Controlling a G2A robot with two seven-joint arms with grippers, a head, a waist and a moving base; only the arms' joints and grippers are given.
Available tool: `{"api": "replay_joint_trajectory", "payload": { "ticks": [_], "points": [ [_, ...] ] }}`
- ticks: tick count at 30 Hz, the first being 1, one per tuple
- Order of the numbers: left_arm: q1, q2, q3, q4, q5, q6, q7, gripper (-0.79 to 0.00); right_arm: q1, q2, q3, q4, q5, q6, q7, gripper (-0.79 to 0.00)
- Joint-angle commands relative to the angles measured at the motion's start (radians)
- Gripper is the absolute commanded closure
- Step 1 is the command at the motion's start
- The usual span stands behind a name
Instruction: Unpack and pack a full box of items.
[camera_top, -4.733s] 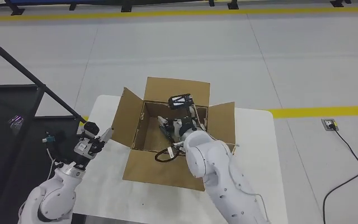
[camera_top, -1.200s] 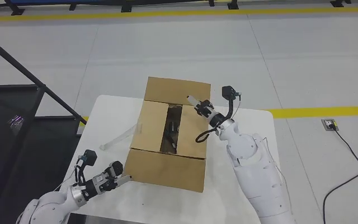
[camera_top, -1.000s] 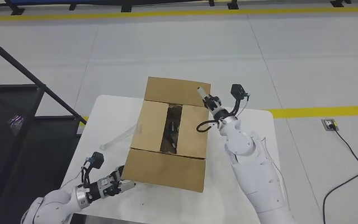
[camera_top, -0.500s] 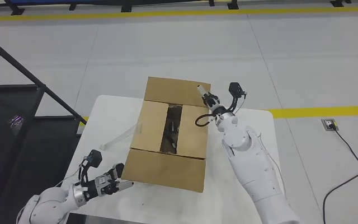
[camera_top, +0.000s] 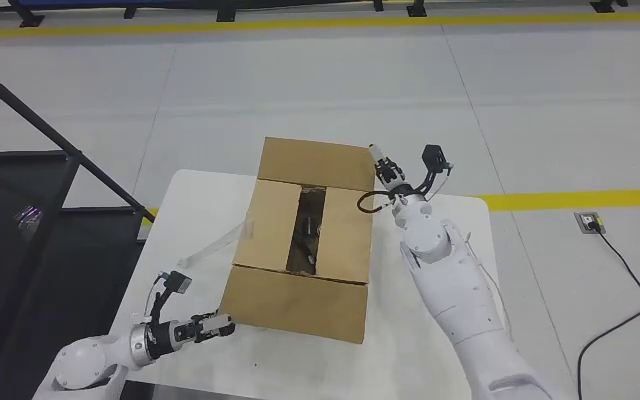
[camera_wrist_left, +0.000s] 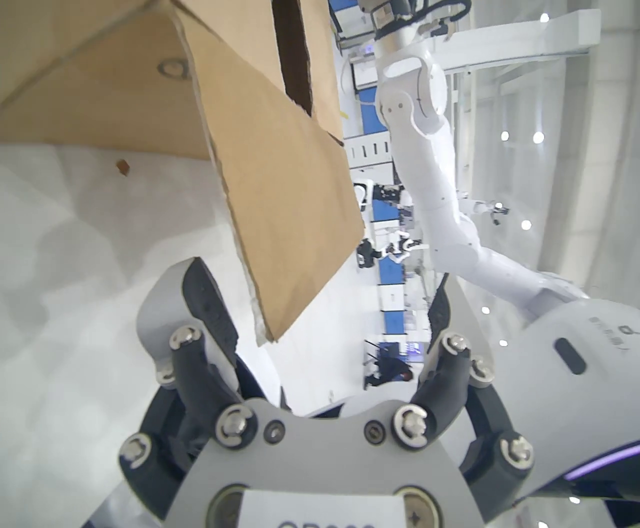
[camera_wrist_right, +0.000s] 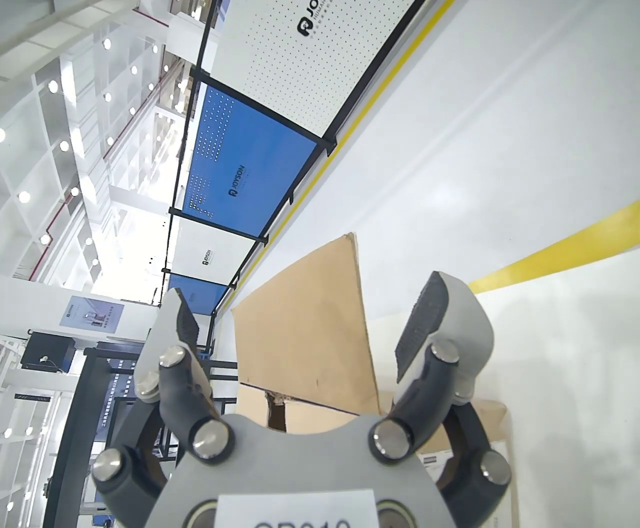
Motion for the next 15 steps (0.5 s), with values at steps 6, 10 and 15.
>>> {"api": "replay_joint_trajectory", "payload": {
  "ticks": [6,10,15],
  "points": [
    [-0.035,0.002,0.039,0.035,-0.093,0.027,-0.027,-0.785,0.096,-0.006,0.006,0.192,0.062,-0.097,0.083,-0.785],
    [-0.041,0.003,0.049,0.029,-0.144,0.028,-0.028,-0.785,0.136,-0.007,0.018,0.273,0.117,-0.184,0.167,-0.785],
    [-0.027,0.008,0.043,-0.021,-0.138,-0.019,0.019,-0.785,0.163,-0.001,0.042,0.336,0.179,-0.281,0.248,-0.785]
  ]
}}
